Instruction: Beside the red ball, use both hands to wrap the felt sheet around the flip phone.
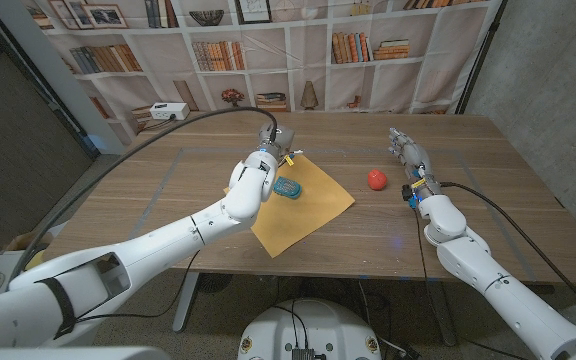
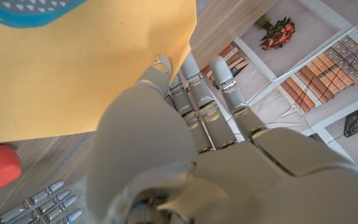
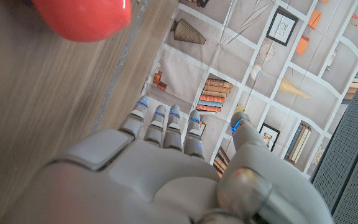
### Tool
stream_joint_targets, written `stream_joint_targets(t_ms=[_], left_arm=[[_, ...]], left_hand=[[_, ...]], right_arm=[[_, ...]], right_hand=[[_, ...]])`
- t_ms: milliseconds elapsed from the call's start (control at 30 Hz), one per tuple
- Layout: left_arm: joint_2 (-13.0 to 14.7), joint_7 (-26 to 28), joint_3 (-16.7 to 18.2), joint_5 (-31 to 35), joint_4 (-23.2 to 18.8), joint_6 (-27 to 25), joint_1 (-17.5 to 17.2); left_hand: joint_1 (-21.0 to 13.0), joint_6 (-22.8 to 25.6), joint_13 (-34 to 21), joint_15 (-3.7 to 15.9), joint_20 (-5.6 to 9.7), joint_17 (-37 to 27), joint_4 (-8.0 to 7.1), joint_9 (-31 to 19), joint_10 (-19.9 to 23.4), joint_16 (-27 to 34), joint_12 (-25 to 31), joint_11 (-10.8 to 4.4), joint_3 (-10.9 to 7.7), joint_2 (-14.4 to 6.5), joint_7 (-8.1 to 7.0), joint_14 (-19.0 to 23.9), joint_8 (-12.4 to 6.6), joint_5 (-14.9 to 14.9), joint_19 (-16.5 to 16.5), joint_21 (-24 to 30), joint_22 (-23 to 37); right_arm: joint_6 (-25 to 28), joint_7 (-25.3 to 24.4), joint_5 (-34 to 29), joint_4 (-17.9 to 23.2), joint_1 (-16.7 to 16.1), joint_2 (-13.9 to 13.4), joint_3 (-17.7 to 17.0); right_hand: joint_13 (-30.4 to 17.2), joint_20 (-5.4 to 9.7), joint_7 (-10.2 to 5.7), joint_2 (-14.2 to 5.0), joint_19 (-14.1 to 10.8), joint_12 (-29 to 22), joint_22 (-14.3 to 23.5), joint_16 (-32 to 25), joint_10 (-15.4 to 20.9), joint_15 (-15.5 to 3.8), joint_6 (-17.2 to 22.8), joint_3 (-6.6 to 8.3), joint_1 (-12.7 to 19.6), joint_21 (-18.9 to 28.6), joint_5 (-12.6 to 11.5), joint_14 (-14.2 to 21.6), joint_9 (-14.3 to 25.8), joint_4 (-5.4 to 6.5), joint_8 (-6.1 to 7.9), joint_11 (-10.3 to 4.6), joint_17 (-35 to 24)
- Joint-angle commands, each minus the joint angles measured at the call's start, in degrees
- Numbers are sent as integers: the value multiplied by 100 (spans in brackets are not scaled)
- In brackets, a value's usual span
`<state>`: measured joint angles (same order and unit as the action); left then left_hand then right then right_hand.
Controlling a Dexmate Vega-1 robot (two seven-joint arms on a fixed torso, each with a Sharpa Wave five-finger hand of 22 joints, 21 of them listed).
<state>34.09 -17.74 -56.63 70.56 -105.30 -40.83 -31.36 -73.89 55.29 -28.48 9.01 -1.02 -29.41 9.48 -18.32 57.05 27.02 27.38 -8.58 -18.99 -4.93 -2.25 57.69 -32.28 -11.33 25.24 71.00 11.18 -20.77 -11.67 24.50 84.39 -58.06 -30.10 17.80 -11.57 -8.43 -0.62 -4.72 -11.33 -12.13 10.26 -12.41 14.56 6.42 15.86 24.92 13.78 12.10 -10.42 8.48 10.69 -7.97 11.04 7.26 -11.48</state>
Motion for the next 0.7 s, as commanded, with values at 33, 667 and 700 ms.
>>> stream_joint_targets(t_ms=[33, 667, 700], left_arm=[[252, -436, 258, 71, -790, 338, -223], [432, -2475, 666, -40, -1740, 1023, -373], [430, -2502, 702, -50, -1783, 1028, -401]], left_hand=[[-20, 97, -640, 430, 20, -116, -23, 20, 242, 99, 146, -166, 24, 96, -20, 175, -53, -50, -27, 81, 10], [137, 304, -868, 429, 177, -806, -83, 262, 455, 497, 268, -190, 106, 113, -38, 557, 92, 25, 103, 428, 16], [138, 315, -873, 434, 195, -825, -79, 279, 468, 501, 273, -181, 99, 108, -38, 581, 109, 30, 154, 464, 17]], right_arm=[[59, -71, -55, 50, -7, 0, 27], [132, -102, -129, 123, 14, -13, 80], [139, -100, -127, 125, 16, -14, 82]], right_hand=[[-26, 14, -15, 11, 15, 8, 25, 31, 6, -8, 50, 5, 13, -20, -34, 44, 11, -4, 13, -2, -2], [-26, 29, -17, -21, 16, 10, 25, 30, 13, -20, 47, 13, 22, -20, -36, 48, 11, -4, 11, 1, -4], [-26, 31, -19, -22, 16, 10, 25, 30, 13, -17, 48, 14, 23, -20, -37, 48, 11, -5, 11, 4, -4]])
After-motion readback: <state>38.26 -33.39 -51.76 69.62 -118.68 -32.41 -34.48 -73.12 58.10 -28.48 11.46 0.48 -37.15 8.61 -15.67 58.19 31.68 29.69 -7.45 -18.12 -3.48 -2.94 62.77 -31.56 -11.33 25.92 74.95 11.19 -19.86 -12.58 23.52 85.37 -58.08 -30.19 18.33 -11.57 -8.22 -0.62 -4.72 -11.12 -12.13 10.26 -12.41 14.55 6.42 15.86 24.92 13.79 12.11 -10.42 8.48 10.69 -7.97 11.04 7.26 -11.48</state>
